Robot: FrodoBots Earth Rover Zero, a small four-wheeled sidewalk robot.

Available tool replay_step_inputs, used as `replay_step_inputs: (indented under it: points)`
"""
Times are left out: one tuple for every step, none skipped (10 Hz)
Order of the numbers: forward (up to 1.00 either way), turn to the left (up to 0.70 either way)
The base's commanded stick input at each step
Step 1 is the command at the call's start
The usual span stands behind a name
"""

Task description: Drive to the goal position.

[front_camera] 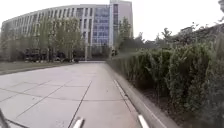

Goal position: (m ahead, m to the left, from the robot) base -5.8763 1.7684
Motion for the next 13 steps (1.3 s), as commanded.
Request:
replay_step_inputs:
  points:
    - [0.04,0.0]
    - [0.02,0.0]
    - [0.01,0.0]
    - [0.02,0.0]
    - [0.04,0.0]
    - [0.01,0.0]
    - [0.0,0.0]
    - [0.0,0.0]
    - [0.0,0.0]
    - [0.0,0.0]
    - [0.0,0.0]
    - [0.0,0.0]
    - [0.0,0.0]
